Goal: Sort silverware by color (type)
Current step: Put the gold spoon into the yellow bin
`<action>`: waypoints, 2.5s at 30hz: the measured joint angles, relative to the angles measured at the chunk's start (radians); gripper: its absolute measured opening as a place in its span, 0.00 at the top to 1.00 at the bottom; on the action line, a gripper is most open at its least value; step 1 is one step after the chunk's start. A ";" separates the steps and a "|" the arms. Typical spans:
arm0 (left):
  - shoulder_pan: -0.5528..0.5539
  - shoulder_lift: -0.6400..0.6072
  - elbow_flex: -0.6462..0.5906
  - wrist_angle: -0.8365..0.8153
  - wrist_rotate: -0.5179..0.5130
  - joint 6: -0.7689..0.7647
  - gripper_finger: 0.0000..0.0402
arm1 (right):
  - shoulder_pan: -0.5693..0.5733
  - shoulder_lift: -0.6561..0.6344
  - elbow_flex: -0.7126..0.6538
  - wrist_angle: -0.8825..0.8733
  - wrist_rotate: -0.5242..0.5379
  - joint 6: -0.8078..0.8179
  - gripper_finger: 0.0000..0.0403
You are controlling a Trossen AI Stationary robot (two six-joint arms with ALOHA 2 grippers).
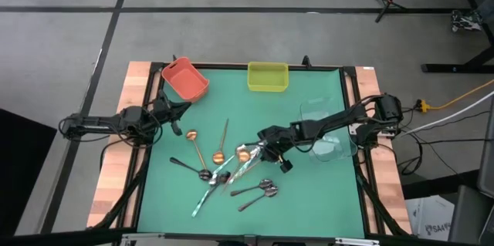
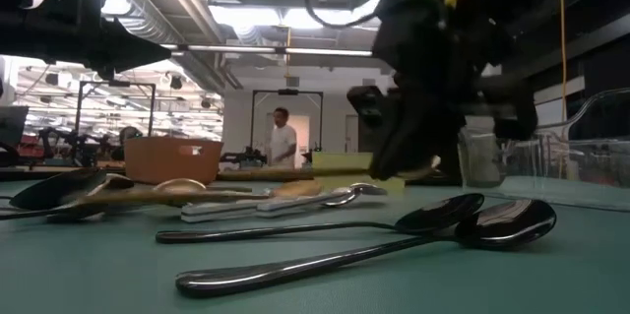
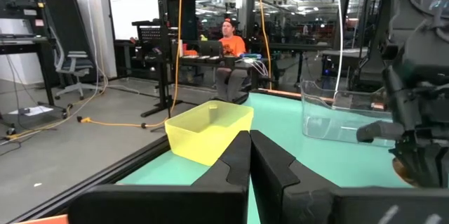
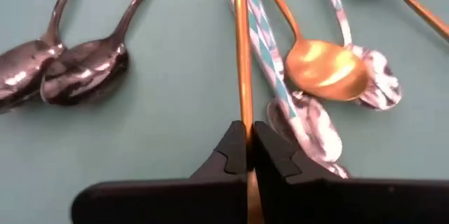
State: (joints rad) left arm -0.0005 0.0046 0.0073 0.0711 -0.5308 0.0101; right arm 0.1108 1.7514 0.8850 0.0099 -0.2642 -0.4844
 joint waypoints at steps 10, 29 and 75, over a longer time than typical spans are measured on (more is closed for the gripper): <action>0.000 0.000 0.000 0.000 0.000 0.000 1.00 | 0.000 -0.003 0.186 -0.197 0.046 -0.001 1.00; 0.000 0.000 0.000 0.000 0.000 0.000 1.00 | -0.212 -0.006 0.497 -0.379 0.144 -0.100 1.00; 0.000 0.000 0.000 0.000 0.000 0.001 1.00 | -0.779 -0.008 0.001 0.299 0.164 0.166 1.00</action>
State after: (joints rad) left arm -0.0006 0.0048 0.0071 0.0711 -0.5308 0.0109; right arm -0.6682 1.7435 0.8864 0.3084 -0.1001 -0.3183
